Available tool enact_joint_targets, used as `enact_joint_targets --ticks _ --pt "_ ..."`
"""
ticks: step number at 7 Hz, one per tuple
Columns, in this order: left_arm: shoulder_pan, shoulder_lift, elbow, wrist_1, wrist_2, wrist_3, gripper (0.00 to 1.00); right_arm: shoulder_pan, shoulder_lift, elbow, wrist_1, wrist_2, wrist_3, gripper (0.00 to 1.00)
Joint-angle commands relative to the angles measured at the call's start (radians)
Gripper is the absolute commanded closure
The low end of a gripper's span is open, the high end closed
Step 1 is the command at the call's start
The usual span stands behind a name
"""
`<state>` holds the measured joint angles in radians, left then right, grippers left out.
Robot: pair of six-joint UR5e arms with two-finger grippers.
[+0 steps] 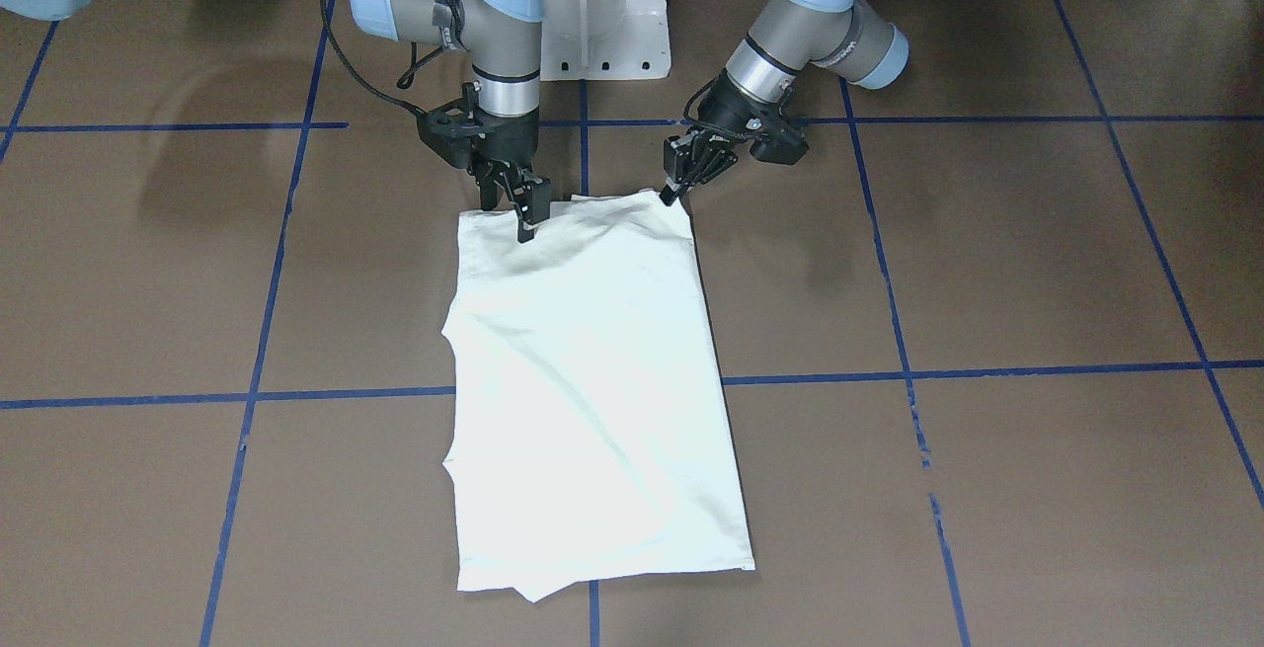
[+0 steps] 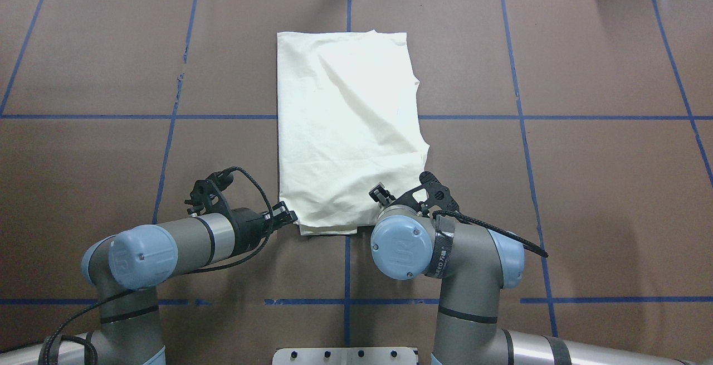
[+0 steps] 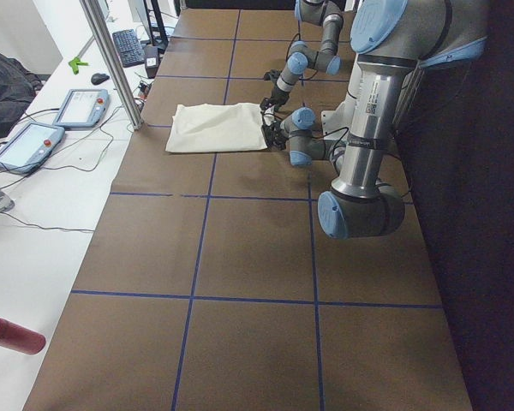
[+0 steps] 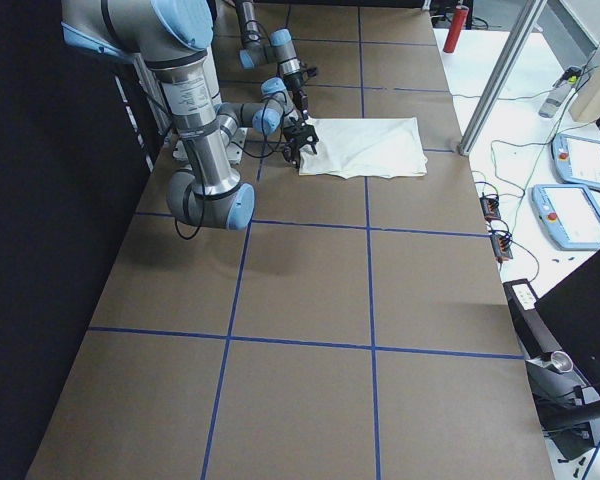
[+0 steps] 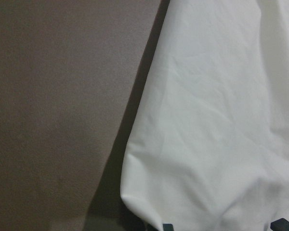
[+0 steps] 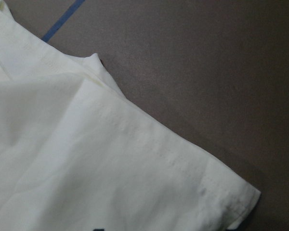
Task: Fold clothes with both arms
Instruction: 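Align both grippers on the near corners and close on the fabric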
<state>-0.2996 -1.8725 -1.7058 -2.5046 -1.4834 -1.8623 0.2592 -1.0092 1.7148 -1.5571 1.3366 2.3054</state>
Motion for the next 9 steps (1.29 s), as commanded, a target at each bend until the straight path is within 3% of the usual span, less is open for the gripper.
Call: enact_joint_targets --ticks 1,2,6,8,9 --pt "0.000 0.001 0.000 0.000 0.000 0.000 1.00 0.000 0.012 -0.001 0.002 -0.001 0.028 0.85" --pt "-0.001 0.001 0.000 0.000 0.000 0.000 1.00 0.000 0.014 -0.001 0.009 -0.001 0.034 1.00" --pt "-0.001 -0.007 -0.002 0.001 0.002 0.003 1.00 0.014 0.018 0.014 0.008 -0.011 0.071 1.00" --pt "-0.010 0.013 -0.094 0.021 -0.030 0.015 1.00 0.023 -0.009 0.188 -0.064 -0.010 0.069 1.00" --pt "-0.009 0.045 -0.206 0.117 -0.057 0.015 1.00 0.011 -0.023 0.300 -0.161 -0.008 0.069 1.00"
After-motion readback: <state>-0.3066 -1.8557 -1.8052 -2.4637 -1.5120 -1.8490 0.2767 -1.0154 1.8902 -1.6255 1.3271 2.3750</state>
